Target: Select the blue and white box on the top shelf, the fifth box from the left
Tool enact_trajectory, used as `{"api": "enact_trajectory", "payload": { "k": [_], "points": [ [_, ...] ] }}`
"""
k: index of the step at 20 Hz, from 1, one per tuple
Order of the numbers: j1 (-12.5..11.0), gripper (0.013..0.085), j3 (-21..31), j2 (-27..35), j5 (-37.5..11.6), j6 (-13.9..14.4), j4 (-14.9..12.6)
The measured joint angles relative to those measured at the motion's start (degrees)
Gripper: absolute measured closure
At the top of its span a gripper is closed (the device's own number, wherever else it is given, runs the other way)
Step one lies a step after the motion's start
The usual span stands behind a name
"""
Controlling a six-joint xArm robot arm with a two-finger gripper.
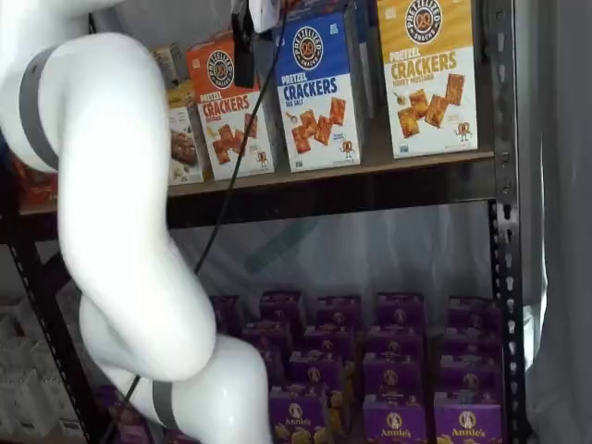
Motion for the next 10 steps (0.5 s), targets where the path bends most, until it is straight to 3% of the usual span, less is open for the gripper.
{"api": "enact_trajectory", "payload": {
  "k": [3, 7, 10],
  "points": [
    [-1.3, 0.013, 0.8, -0.8, -1.6, 0.1, 3.2],
    [-5.2, 0.013, 0.7, -1.5, -1.5, 0.7, 11.8],
    [-7.2, 0.013, -0.2, -1.2, -0.7, 1.1, 15.7]
  ]
}}
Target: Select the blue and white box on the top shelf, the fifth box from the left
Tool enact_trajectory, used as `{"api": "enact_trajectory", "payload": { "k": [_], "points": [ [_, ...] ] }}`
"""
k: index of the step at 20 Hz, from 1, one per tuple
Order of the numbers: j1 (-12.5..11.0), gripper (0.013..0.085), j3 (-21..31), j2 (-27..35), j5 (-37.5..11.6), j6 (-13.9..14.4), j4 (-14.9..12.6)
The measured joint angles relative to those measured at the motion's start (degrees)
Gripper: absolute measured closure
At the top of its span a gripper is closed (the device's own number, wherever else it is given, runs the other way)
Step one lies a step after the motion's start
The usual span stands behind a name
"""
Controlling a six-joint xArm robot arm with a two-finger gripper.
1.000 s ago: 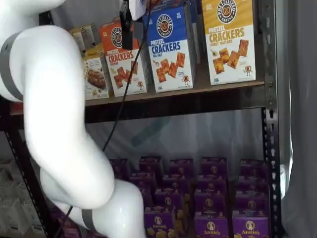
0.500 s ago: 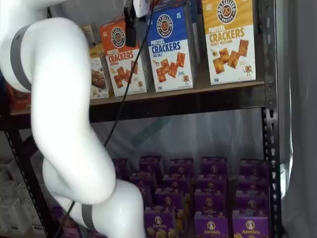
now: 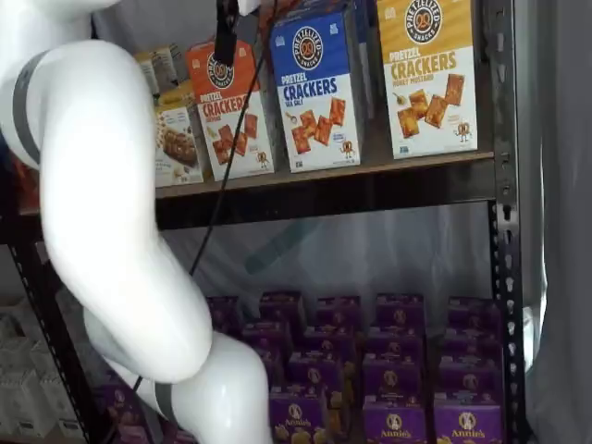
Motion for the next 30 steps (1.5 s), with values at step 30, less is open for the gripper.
{"api": "enact_trajectory", "payload": {
  "k": [30],
  "points": [
    [3.7, 0.013, -1.3, 7.8, -25.7, -3.9, -7.5]
  ]
}}
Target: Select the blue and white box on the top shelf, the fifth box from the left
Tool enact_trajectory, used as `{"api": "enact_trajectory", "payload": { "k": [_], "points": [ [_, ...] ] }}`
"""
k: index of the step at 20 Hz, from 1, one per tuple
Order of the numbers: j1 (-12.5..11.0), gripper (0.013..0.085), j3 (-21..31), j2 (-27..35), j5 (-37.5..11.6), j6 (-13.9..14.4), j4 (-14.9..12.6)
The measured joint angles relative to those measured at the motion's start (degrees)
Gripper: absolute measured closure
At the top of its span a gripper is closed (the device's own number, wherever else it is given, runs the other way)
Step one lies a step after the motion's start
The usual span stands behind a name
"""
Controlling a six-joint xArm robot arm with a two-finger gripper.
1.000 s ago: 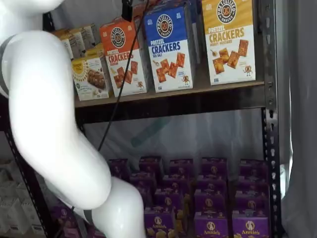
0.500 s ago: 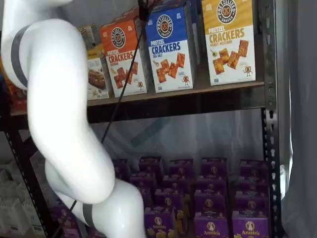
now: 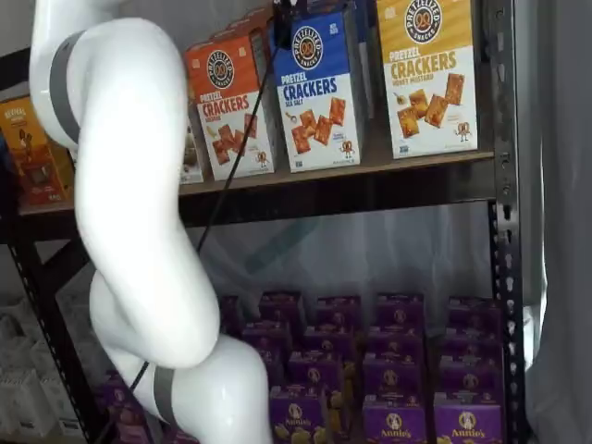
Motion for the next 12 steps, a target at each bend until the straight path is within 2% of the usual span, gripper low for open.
{"api": "enact_trajectory", "payload": {
  "k": [3, 7, 10, 12],
  "points": [
    [0.2, 0.013, -1.7, 1.5, 1.7, -0.1, -1.2],
    [0.6, 0.013, -6.0, 4.5, 7.1, 0.1, -3.4],
    [1.5, 0.013, -8.8, 6.6, 10.9, 0.5, -5.8],
    [2.2, 0.013, -9.0, 6.8, 11.5, 0.7, -7.1]
  ]
}}
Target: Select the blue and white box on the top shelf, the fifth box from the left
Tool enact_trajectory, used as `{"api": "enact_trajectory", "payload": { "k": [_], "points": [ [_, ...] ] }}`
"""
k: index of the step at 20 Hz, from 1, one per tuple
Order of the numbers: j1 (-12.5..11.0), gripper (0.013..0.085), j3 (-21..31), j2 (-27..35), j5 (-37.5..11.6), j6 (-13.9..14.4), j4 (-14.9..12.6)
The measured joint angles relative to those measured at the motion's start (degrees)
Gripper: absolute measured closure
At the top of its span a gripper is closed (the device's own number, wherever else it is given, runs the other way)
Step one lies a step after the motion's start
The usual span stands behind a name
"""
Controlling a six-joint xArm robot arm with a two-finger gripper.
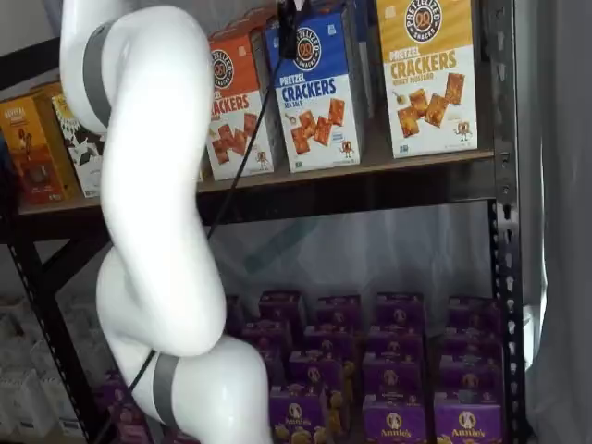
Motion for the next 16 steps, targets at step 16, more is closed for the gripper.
{"api": "enact_trajectory", "payload": {
  "k": [16],
  "points": [
    [1.5, 0.013, 2.2, -1.1, -1.7, -0.6, -4.8]
  ]
}}
